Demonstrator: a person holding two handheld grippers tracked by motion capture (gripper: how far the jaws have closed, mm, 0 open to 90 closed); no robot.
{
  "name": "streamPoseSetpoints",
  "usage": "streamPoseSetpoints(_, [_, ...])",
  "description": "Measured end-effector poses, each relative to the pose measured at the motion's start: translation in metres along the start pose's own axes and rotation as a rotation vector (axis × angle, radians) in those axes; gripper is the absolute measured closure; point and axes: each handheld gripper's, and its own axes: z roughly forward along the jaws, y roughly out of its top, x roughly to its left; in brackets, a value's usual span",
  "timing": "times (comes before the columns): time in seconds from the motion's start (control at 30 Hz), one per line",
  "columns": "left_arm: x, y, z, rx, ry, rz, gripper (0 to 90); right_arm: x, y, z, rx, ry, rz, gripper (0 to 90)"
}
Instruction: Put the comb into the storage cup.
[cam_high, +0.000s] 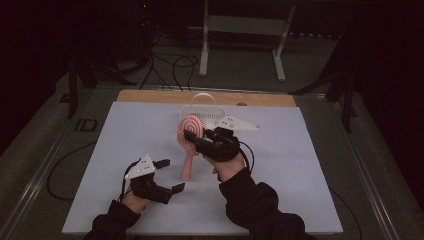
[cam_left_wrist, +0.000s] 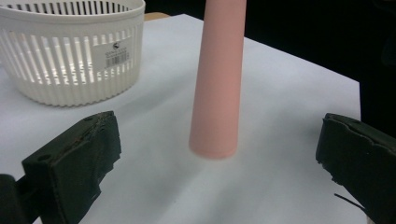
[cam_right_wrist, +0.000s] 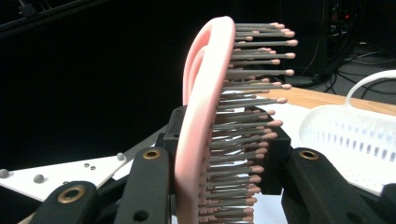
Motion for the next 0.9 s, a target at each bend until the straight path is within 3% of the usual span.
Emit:
streamPoseSetpoints(0.13, [0.003, -0.003, -0.008, -0.011, 0.017, -0.004, 0.0, -0.003, 0.002, -0.001, 0.004, -0.009, -0.018, 64.4])
streamPoseSetpoints(0.23, [0.004, -0.005, -0.013, -0.016, 0.021, -0.001, 0.0, -0.004, 0.003, -0.001, 0.007, -0.004, -0.067, 64.4])
streamPoseSetpoints(0.9, [0.006, -0.025, -0.042, -0.022, 0.039, 0.007, 0.0, -0.013, 0.027, -0.012, -0.004, -0.024, -0.172, 64.4])
